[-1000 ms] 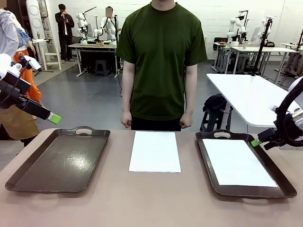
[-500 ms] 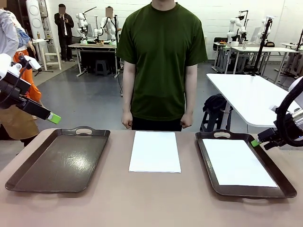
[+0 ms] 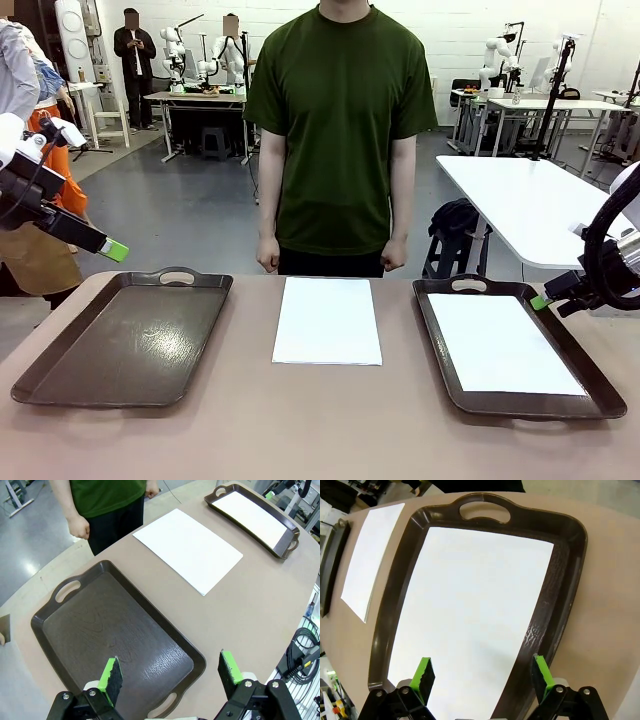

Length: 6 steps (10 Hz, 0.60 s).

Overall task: Sort the A4 documents.
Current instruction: Receive the A4 Paper.

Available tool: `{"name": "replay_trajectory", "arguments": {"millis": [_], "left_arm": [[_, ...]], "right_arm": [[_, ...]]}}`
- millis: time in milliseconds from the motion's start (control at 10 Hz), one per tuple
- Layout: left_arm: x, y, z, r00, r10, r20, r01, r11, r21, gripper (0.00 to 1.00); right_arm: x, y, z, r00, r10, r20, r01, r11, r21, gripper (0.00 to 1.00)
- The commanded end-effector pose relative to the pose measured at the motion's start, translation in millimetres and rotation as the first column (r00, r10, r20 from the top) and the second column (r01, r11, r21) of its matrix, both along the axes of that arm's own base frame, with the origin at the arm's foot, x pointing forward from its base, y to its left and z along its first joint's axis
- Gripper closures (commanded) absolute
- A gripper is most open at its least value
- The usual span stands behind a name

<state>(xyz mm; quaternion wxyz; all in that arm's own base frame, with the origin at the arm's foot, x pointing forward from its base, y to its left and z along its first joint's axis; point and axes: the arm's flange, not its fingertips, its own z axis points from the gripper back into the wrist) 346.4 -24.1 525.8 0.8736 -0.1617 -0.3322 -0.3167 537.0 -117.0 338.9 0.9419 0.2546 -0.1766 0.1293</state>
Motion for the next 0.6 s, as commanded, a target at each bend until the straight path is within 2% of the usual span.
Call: {"name": "replay_trajectory", "arguments": {"millis": [0, 100, 200, 300, 400, 500], "left_arm": [[0.8, 1.6, -1.6, 1.000, -0.015, 0.006, 0.015, 1.000, -0.012, 0.00], [0.8, 1.6, -1.6, 1.000, -0.015, 0.006, 0.015, 1.000, -0.012, 0.00], [0.8, 1.6, -1.6, 1.000, -0.015, 0.006, 0.015, 1.000, -0.012, 0.00], [0.8, 1.6, -1.6, 1.000, -0.015, 0.006, 0.015, 1.000, -0.012, 0.00], [0.8, 1.6, -1.6, 1.000, -0.015, 0.006, 0.015, 1.000, -0.012, 0.00], [0.8, 1.6, -1.6, 1.000, -0.015, 0.006, 0.015, 1.000, -0.012, 0.00]], "right_arm": [[0.2, 0.1, 0.3, 1.000, -0.001, 0.001, 0.001, 1.000, -0.002, 0.00], [0.0, 0.0, 0.0, 1.000, 0.000, 0.000, 0.000, 1.000, 0.000, 0.00], [-19.6, 2.6, 41.5, 0.976, 0.098, 0.192, -0.102, 0.995, 0.010, 0.00], [-36.0, 3.7, 67.1, 0.927, 0.155, 0.342, -0.167, 0.986, 0.005, 0.00], [-48.7, 3.9, 83.2, 0.882, 0.209, 0.421, -0.238, 0.971, 0.016, 0.00], [-55.8, 4.2, 93.1, 0.850, 0.252, 0.462, -0.301, 0.953, 0.033, 0.00]]}}
